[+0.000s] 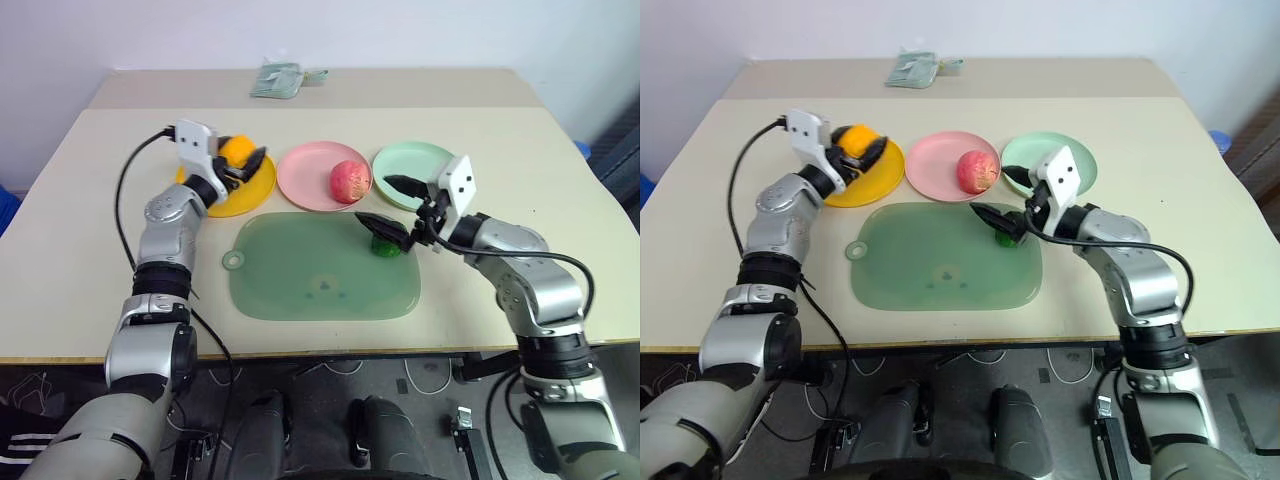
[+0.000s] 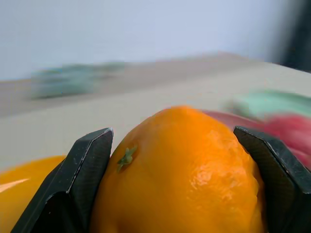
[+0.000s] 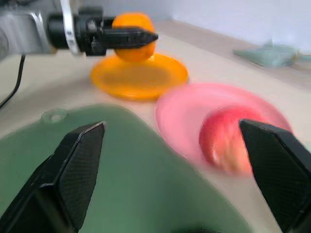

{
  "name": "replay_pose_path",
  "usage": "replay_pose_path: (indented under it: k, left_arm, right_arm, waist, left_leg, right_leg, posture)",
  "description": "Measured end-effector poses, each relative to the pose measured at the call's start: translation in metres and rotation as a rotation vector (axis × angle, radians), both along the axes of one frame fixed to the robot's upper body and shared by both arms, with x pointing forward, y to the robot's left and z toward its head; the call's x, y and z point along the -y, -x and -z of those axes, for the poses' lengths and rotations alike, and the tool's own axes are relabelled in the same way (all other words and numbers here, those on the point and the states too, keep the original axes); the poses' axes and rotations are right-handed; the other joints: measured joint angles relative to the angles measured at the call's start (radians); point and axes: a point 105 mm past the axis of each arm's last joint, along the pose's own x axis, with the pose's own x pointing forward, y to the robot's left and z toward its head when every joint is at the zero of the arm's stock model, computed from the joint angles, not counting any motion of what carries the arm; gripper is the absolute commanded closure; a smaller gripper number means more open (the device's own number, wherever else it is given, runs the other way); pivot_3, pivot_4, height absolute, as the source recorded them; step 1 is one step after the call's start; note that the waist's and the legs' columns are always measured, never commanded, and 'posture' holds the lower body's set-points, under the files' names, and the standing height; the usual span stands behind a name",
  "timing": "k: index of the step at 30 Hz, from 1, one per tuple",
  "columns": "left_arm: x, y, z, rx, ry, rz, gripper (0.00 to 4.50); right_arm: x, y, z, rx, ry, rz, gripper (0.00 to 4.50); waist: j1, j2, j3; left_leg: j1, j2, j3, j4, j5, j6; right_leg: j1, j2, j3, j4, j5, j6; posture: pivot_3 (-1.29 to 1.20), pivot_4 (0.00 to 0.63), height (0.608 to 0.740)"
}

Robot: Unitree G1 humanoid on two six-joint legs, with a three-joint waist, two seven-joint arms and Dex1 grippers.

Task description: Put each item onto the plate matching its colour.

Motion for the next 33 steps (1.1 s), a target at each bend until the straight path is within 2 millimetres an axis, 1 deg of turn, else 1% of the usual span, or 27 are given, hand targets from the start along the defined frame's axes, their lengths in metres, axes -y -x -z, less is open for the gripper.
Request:
replay_pose_path:
  k: [1, 3, 6, 9, 12, 14, 19, 20, 21, 23, 24, 26, 27, 28, 29, 30, 31, 33]
  left_arm:
    - [-0.004, -0.002, 0.004, -0.014, 0.014, -0.034, 1.08]
    - [-0.02, -0.005, 0.016, -0.056, 0.054, -0.126, 1.08]
    - [-0.04, -0.006, 0.032, -0.103, 0.089, -0.24, 1.08]
    - [-0.048, -0.006, 0.041, -0.123, 0.108, -0.292, 1.08]
    - [-0.049, -0.006, 0.042, -0.117, 0.108, -0.306, 1.08]
    - [-0.05, -0.006, 0.04, -0.107, 0.108, -0.307, 0.06]
    - [-0.047, -0.005, 0.04, -0.101, 0.104, -0.266, 0.03]
    - [-0.045, -0.005, 0.039, -0.096, 0.101, -0.244, 0.03]
    - [-0.04, -0.003, 0.035, -0.078, 0.108, -0.183, 0.03]
    - [-0.029, 0.002, 0.02, -0.02, 0.072, -0.042, 0.03]
    - [-0.026, 0.008, 0.006, 0.026, 0.044, 0.044, 0.03]
    - [-0.03, 0.023, -0.017, 0.092, -0.006, 0.17, 0.03]
    - [-0.031, 0.032, -0.026, 0.108, -0.021, 0.24, 0.03]
    - [-0.034, 0.047, -0.032, 0.104, -0.048, 0.335, 0.03]
    - [-0.036, 0.058, -0.035, 0.094, -0.063, 0.402, 0.03]
    - [-0.035, 0.073, -0.034, 0.078, -0.081, 0.484, 0.03]
    - [-0.03, 0.089, -0.029, 0.04, -0.102, 0.58, 0.03]
    - [-0.024, 0.11, -0.016, -0.023, -0.115, 0.695, 0.03]
  right_arm:
    - [-0.005, 0.0, -0.002, 0.007, -0.006, -0.009, 0.0]
    - [-0.014, 0.002, 0.0, 0.004, -0.011, -0.037, 0.0]
    - [-0.015, 0.002, 0.001, 0.007, -0.005, -0.045, 0.0]
    - [-0.012, 0.001, 0.003, 0.006, 0.009, -0.044, 0.0]
    - [-0.009, -0.001, 0.007, -0.005, 0.02, -0.039, 0.0]
    - [-0.009, -0.001, 0.007, -0.006, 0.02, -0.041, 0.0]
    - [-0.008, -0.002, 0.009, -0.007, 0.026, -0.042, 0.0]
    - [-0.008, -0.002, 0.009, -0.009, 0.026, -0.043, 0.0]
    - [-0.008, -0.002, 0.01, -0.008, 0.03, -0.045, 0.0]
    - [-0.004, -0.002, 0.011, -0.007, 0.049, -0.039, 0.0]
    - [-0.002, -0.003, 0.011, -0.007, 0.063, -0.035, 0.0]
    - [0.006, -0.005, 0.016, -0.012, 0.099, -0.011, 0.0]
    - [0.011, -0.007, 0.019, -0.017, 0.12, 0.003, 0.0]
    - [0.017, -0.009, 0.023, -0.028, 0.144, 0.023, 0.0]
    - [0.023, -0.011, 0.028, -0.041, 0.165, 0.044, 0.0]
    - [0.026, -0.013, 0.032, -0.054, 0.18, 0.058, 0.0]
    - [0.028, -0.014, 0.038, -0.07, 0.2, 0.069, 0.0]
    - [0.029, -0.014, 0.047, -0.106, 0.222, 0.068, 0.0]
  waist:
    - [0.001, 0.0, 0.0]
    - [0.009, 0.0, 0.0]
    - [0.01, -0.001, 0.0]
    - [0.009, -0.001, 0.0]
    - [0.006, -0.001, 0.0]
    - [0.005, -0.001, 0.0]
    - [0.006, -0.001, 0.0]
    - [0.007, -0.001, 0.0]
    - [0.008, -0.001, 0.0]
    - [0.008, -0.001, 0.0]
    - [0.005, -0.001, 0.0]
    - [-0.001, -0.001, 0.0]
    - [-0.006, -0.001, 0.0]
    - [-0.016, -0.001, 0.0]
    - [-0.019, 0.0, 0.0]
    - [-0.023, 0.0, 0.0]
    - [-0.025, 0.0, 0.0]
    - [-0.024, 0.0, 0.0]
  left_leg:
    - [0.0, 0.0, 0.0, 0.0, 0.0, 0.0]
    - [-0.001, -0.001, 0.0, 0.0, 0.0, 0.0]
    - [-0.001, -0.001, 0.0, 0.001, 0.0, 0.0]
    - [-0.001, -0.001, 0.0, 0.001, 0.0, 0.0]
    - [-0.001, -0.001, 0.001, 0.0, 0.0, 0.0]
    - [-0.001, -0.001, 0.001, 0.0, 0.0, 0.0]
    - [-0.001, -0.001, 0.001, 0.0, 0.0, 0.0]
    - [-0.001, -0.001, 0.001, 0.0, 0.0, 0.0]
    - [-0.001, -0.001, 0.001, 0.0, 0.0, 0.0]
    - [-0.001, -0.001, 0.001, 0.0, 0.0, 0.0]
    - [-0.001, -0.001, 0.002, 0.0, 0.0, 0.0]
    - [-0.001, -0.001, 0.002, 0.0, 0.0, 0.0]
    - [-0.001, 0.0, 0.002, -0.001, 0.0, 0.0]
    - [-0.001, 0.0, 0.002, -0.001, 0.0, 0.0]
    - [0.0, 0.0, 0.002, -0.002, 0.0, 0.0]
    - [0.0, 0.0, 0.002, -0.002, 0.0, 0.0]
    - [0.0, 0.001, 0.003, -0.002, 0.0, 0.0]
    - [0.0, 0.001, 0.003, -0.002, 0.0, 0.0]
  right_leg:
    - [0.0, 0.0, 0.0, 0.0, 0.0, 0.0]
    - [0.0, -0.001, 0.0, -0.001, 0.0, 0.0]
    - [0.001, -0.001, 0.0, -0.002, 0.001, 0.002]
    - [0.001, -0.001, 0.0, -0.002, 0.001, 0.002]
    - [0.0, -0.001, 0.0, -0.002, 0.001, 0.002]
    - [0.0, -0.001, 0.0, -0.002, 0.001, 0.002]
    - [0.0, -0.001, 0.0, -0.002, 0.001, 0.002]
    - [0.0, -0.001, 0.0, -0.002, 0.001, 0.002]
    - [0.0, -0.001, 0.0, -0.002, 0.001, 0.002]
    - [0.0, -0.001, 0.0, -0.002, 0.001, 0.002]
    - [0.0, -0.001, 0.0, -0.002, 0.001, 0.002]
    - [0.0, -0.001, 0.0, -0.002, 0.001, 0.001]
    - [0.0, 0.0, 0.0, -0.002, 0.001, 0.001]
    - [0.0, -0.001, 0.0, -0.002, 0.001, 0.001]
    - [0.0, -0.001, 0.001, -0.002, 0.001, 0.001]
    - [0.0, 0.0, 0.001, -0.002, 0.001, 0.001]
    - [-0.001, 0.0, 0.002, -0.002, 0.001, 0.001]
    - [-0.001, 0.0, 0.003, -0.001, 0.001, 0.001]
  posture:
    - [0.0, 0.15, 0.74]
    - [0.0, 0.15, 0.74]
    - [0.0, 0.15, 0.74]
    - [0.0, 0.15, 0.74]
    - [0.0, 0.15, 0.74]
    - [0.0, 0.15, 0.74]
    - [0.0, 0.15, 0.74]
    - [0.0, 0.15, 0.74]
    - [0.0, 0.15, 0.74]
    - [0.0, 0.15, 0.74]
    - [0.0, 0.15, 0.74]
    - [0.0, 0.15, 0.74]
    - [0.0, 0.15, 0.74]
    - [0.0, 0.15, 0.74]
    - [0.0, 0.15, 0.74]
    - [0.0, 0.15, 0.74]
    - [0.0, 0.15, 0.74]
    - [0.0, 0.15, 0.74]
